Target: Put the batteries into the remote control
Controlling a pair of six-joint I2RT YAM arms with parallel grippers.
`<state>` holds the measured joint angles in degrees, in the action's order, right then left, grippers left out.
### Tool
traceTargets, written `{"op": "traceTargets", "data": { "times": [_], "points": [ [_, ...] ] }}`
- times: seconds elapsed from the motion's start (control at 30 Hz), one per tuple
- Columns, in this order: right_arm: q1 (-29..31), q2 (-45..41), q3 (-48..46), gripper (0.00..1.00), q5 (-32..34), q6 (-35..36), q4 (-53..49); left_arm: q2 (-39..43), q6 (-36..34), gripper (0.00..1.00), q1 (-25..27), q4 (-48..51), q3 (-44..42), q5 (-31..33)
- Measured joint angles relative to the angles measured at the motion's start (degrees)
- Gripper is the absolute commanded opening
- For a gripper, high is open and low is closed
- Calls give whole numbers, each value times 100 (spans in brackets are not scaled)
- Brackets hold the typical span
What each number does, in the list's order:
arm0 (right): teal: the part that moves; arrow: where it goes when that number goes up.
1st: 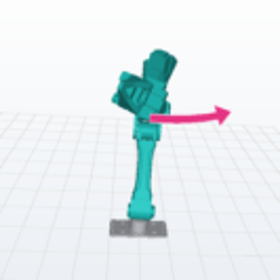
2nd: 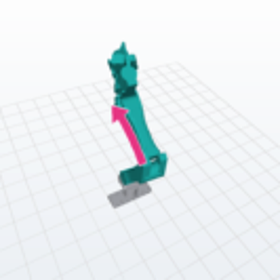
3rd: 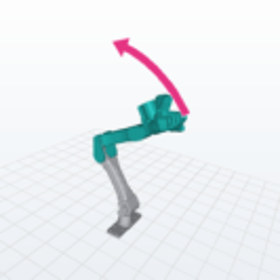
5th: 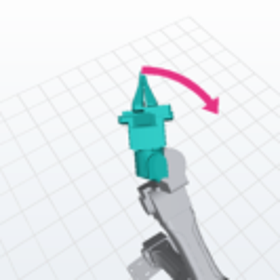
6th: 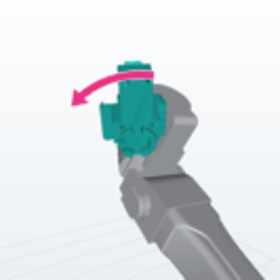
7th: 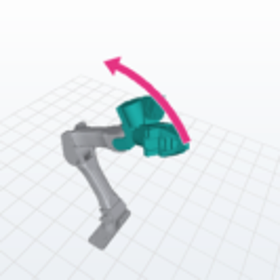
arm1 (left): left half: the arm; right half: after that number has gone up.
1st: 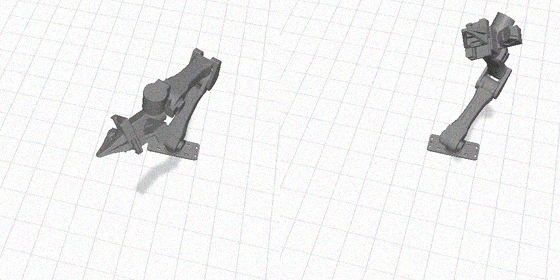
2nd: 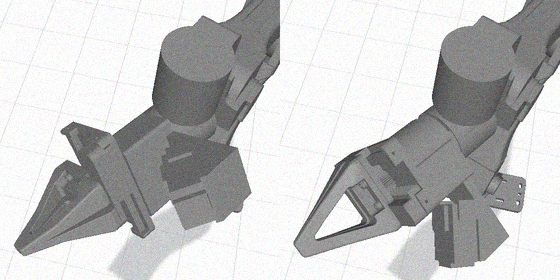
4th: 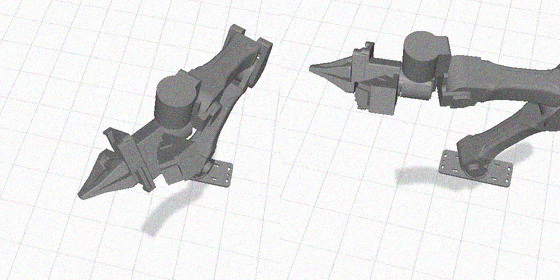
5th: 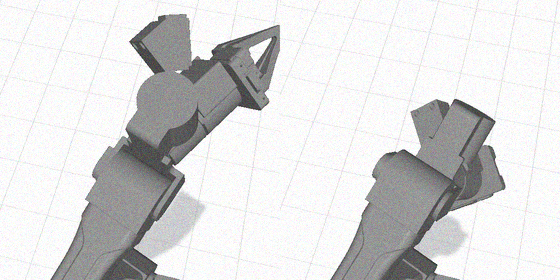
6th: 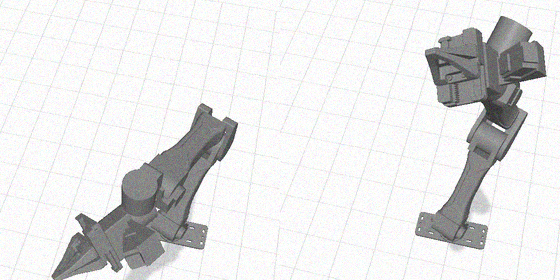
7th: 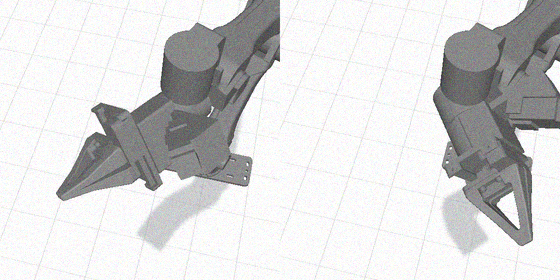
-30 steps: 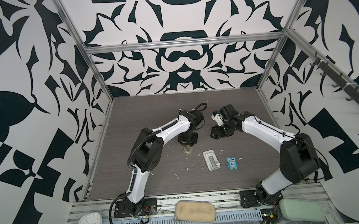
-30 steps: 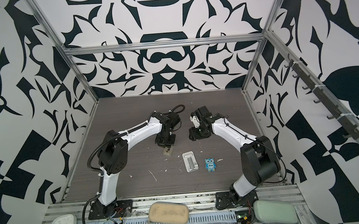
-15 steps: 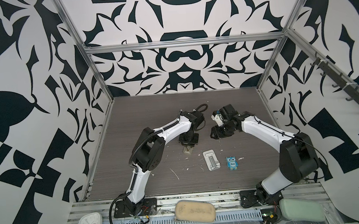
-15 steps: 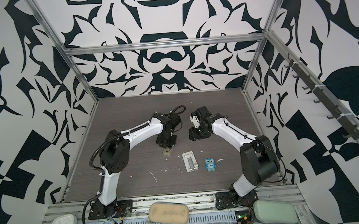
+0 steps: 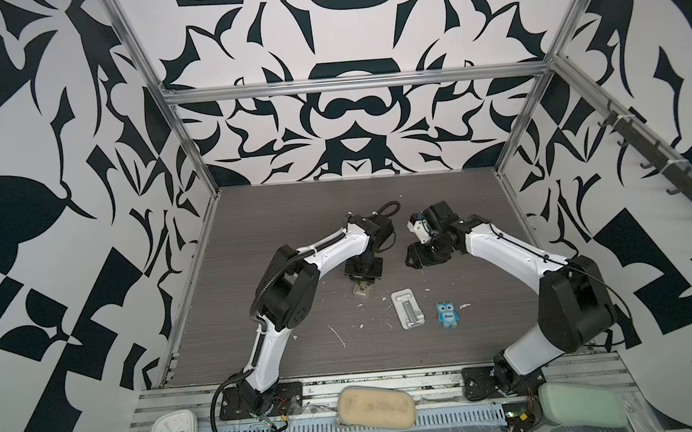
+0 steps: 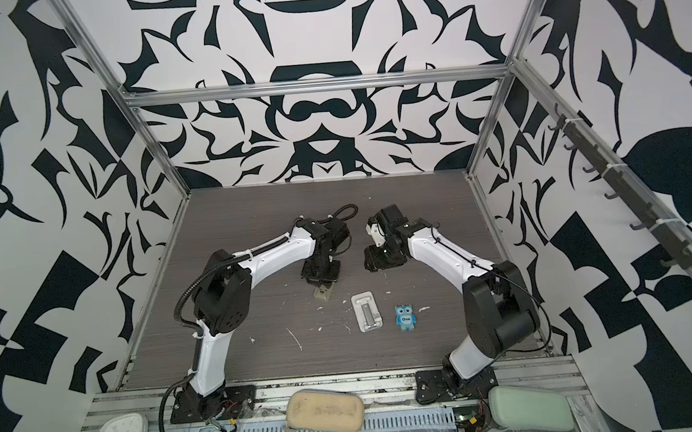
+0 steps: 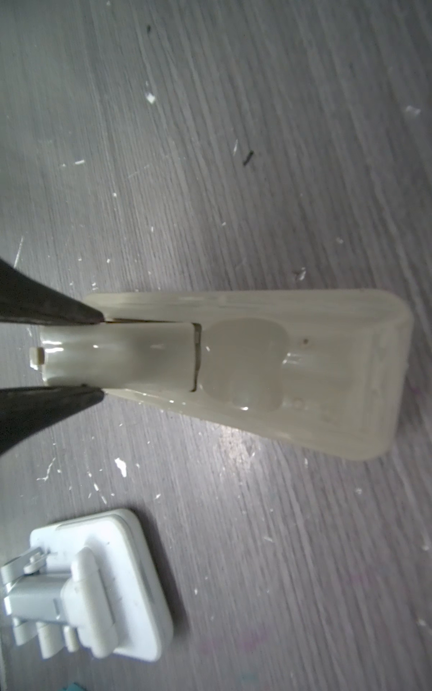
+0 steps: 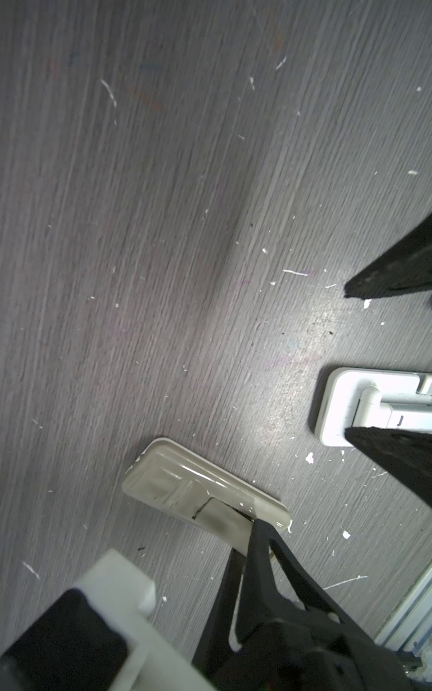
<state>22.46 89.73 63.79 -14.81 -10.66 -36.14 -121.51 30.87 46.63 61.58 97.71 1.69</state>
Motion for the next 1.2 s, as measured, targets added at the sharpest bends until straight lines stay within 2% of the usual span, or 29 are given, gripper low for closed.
{"op": "traceTargets", "data": {
  "times": [0.53,0.8,1.03,1.2],
  "points": [
    [0,0,0,58,0,0,0,-9,-94,27,0,-7,0,24],
    [0,0,0,57,0,0,0,-87,-181,37,0,-26,0,52],
    [0,0,0,57,0,2,0,-138,-195,41,0,-48,0,66],
    [0,0,0,57,0,2,0,-138,-203,49,0,-46,0,68]
  ]
}}
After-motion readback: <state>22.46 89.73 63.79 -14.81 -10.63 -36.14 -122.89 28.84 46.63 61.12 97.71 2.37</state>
